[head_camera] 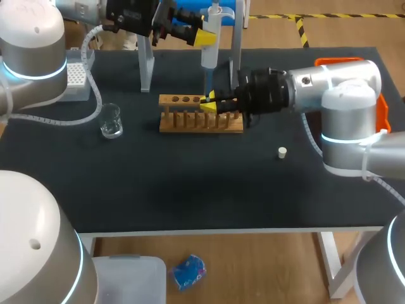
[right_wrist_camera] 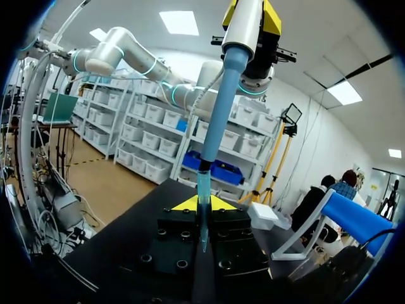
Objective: Invert the test tube, pick up the pipette, mount the tip to pipette, aspirate from beaker and dispense into the tube, eject the tip, return the pipette, and cap with the stopper.
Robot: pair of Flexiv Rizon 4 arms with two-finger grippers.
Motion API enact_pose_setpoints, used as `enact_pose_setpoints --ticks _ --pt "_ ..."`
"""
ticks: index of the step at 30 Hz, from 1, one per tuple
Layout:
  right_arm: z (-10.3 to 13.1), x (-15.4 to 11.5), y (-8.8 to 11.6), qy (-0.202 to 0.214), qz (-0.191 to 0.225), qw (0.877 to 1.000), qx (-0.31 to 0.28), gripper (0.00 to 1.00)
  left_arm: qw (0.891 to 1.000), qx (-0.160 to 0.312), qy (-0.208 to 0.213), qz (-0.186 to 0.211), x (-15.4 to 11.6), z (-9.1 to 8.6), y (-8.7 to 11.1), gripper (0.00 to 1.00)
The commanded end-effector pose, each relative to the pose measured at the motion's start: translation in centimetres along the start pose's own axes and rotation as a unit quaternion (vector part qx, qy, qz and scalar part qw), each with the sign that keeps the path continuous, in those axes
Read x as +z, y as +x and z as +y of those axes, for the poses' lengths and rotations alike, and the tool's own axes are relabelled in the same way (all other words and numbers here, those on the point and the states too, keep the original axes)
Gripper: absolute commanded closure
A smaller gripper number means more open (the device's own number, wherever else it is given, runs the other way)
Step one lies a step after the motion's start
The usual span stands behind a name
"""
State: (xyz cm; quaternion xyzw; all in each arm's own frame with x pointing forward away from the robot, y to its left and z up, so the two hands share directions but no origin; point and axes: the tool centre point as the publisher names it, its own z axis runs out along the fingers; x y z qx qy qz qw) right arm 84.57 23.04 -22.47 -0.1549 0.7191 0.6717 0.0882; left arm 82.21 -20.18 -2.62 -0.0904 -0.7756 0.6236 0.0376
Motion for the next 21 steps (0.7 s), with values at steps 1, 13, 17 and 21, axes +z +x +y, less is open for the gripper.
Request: enact_pose_setpoints --ticks 1,13,17,21 --pt "0.3 -0.3 0.1 -0.003 -0.001 1.0 0.001 1.0 1.0 0.0 0.0 0.0 -0.1 0.0 0.0 1.0" --pt "1.0 -0.1 0.8 -0.037 0.02 0.996 0.083 1.0 1.0 0.0 0.0 0.0 -0.1 0.0 0.0 1.0" --pt "1.2 0.1 0.8 -0.051 0.027 0.991 0.121 1.0 1.0 0.0 0.0 0.0 -0.1 0.0 0.0 1.0" --pt "1.7 0.0 0.4 -0.081 0.028 0.982 0.167 1.0 1.0 0.0 0.0 0.0 -0.1 0.0 0.0 1.0"
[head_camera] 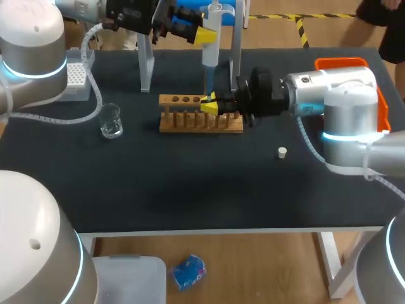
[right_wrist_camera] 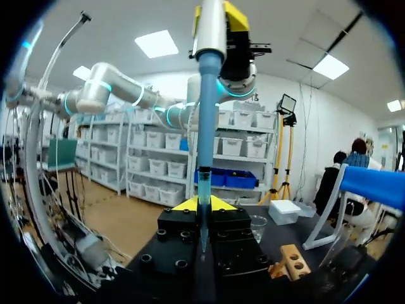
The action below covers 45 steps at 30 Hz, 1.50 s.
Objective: Invert the test tube, pick up the pipette, mount the tip to pipette, aspirate from beaker and dispense into the tube, eject the tip, return the pipette, and cap with the stopper.
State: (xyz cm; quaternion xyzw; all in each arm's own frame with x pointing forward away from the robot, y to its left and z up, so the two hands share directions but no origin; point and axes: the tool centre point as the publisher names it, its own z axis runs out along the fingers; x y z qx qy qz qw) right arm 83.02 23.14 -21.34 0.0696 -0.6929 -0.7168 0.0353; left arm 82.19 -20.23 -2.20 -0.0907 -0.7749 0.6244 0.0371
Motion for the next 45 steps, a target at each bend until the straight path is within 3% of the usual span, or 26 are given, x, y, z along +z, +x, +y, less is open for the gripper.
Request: enact_pose_setpoints --ticks 1,31,45 --pt "0.4 -0.1 -0.6 -0.022 0.006 0.999 0.023 1.0 1.0 0.0 -0.001 0.001 0.0 0.4 0.0 1.0" --pt "0.1 0.2 -0.8 -0.013 -0.018 1.0 -0.021 1.0 1.0 0.0 -0.001 0.001 0.0 0.4 0.0 1.0" --pt "1.5 -0.3 -0.9 -0.021 -0.019 0.999 -0.028 1.0 1.0 0.0 -0.001 0.001 0.0 0.4 0.0 1.0"
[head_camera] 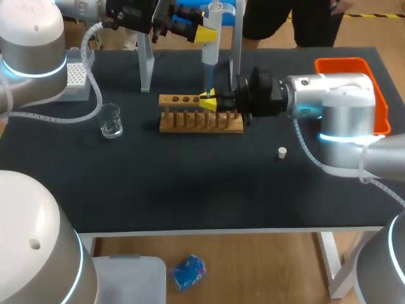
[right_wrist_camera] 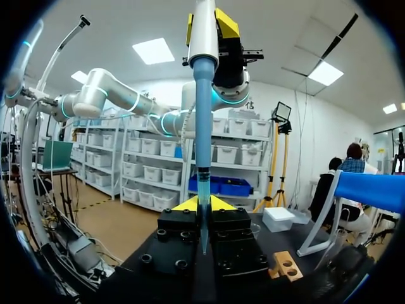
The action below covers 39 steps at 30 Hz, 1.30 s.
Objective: Invert the test tube, pick up the pipette, mount the tip to pipette, aspirate from beaker and dispense into the tube, eject the tip, return the pipette, and cap with the stopper.
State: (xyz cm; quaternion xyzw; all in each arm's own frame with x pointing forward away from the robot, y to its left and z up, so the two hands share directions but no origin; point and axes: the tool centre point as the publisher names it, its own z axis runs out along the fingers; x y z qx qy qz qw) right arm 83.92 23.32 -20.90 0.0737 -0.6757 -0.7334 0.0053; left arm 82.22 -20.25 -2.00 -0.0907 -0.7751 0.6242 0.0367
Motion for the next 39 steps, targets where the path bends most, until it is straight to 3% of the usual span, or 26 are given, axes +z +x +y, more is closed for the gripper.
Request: enact_pose_setpoints --ticks 1,11,12,13,29,39 --pt "1.2 -0.3 0.0 0.001 0.0 1.0 -0.003 1.0 1.0 -0.001 -0.001 0.001 0.0 0.6 0.0 1.0" --pt "2.2 -0.4 0.3 -0.001 0.003 1.0 -0.006 1.0 1.0 -0.001 -0.001 0.001 0.0 0.6 0.0 1.0" --pt "2.2 -0.4 0.3 -0.001 0.002 1.0 -0.006 0.4 1.0 -0.001 -0.001 0.001 0.0 0.6 0.0 1.0" --pt "2.3 -0.4 0.4 -0.001 0.002 1.0 -0.006 0.0 1.0 -0.001 -0.001 0.001 0.0 0.6 0.0 1.0" --pt "2.1 -0.9 0.7 0.0 -0.002 1.0 -0.004 0.0 1.0 -0.001 -0.001 0.001 0.0 0.6 0.0 1.0" --pt "-1.4 -4.6 1.7 0.066 -0.016 0.998 -0.015 0.0 1.0 -0.001 -0.001 0.001 0.0 0.6 0.0 1.0"
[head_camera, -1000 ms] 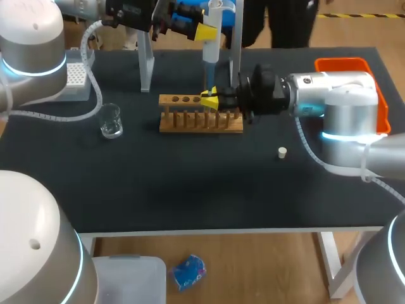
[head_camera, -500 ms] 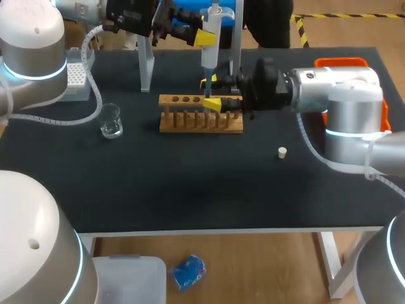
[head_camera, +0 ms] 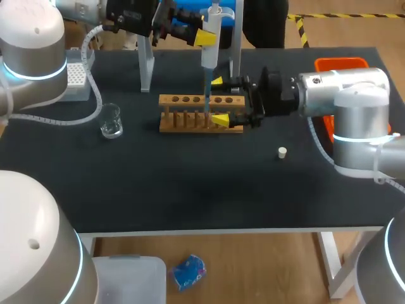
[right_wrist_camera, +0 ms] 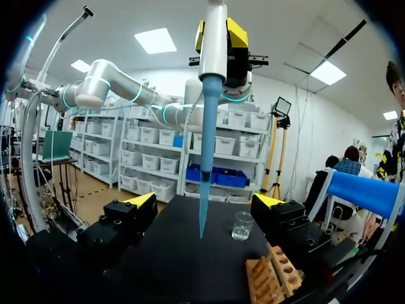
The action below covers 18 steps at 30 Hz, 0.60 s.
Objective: Invert the test tube, pick up the pipette, mount the tip to pipette, aspirate from beaker and dispense into the tube, eject the tip, return the pipette, and cap with the stopper.
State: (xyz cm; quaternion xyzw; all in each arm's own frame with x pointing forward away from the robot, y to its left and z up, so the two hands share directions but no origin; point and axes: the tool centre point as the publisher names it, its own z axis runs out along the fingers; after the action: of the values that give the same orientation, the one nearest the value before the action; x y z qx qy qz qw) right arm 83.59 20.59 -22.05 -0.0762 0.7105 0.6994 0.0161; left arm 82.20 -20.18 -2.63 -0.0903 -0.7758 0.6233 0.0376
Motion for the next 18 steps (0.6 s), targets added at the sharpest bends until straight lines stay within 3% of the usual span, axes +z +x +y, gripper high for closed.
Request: enact_pose_setpoints --ticks 1,10,18 --pt "-1.2 -2.3 1.1 0.024 -0.009 1.0 0.001 0.0 1.0 0.0 0.0 0.0 -0.1 0.0 0.0 1.0" --pt "-6.2 -4.5 1.7 0.092 -0.029 0.995 -0.005 0.0 1.0 0.0 0.0 0.0 -0.1 0.0 0.0 1.0" --pt "-6.2 -4.5 1.7 0.092 -0.029 0.995 -0.005 0.0 1.0 0.0 0.0 0.0 -0.1 0.0 0.0 1.0"
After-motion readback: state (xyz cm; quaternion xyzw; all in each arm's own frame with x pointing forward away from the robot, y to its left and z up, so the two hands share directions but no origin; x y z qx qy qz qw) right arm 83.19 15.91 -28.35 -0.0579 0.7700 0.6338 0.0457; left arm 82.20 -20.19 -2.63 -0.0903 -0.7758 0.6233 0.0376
